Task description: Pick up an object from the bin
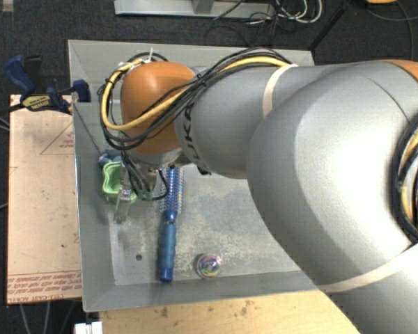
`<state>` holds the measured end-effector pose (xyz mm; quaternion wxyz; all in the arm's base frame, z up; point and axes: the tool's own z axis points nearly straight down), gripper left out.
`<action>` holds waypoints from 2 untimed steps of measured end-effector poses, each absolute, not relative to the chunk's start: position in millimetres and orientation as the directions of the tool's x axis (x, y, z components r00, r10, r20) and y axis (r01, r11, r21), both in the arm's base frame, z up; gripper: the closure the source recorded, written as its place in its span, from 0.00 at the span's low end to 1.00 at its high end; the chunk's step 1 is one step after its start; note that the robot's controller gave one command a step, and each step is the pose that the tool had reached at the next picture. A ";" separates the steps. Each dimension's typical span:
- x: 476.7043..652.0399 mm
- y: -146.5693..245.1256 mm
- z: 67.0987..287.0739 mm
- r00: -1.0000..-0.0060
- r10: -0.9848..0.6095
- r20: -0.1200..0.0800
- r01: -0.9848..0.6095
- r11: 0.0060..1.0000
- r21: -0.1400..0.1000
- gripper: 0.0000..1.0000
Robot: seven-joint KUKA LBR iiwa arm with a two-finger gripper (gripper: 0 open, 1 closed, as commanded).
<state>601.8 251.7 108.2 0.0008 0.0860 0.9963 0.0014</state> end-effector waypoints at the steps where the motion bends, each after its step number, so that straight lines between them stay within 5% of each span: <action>1: 608.1 248.1 83.1 -0.839 0.545 -0.001 0.545 0.839 0.002 0.00; 2: 610.2 237.5 76.2 -0.748 0.663 0.005 0.663 0.748 0.009 0.00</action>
Offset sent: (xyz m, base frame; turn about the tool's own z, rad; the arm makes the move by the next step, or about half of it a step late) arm 0.0090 -0.0049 -0.0382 0.4298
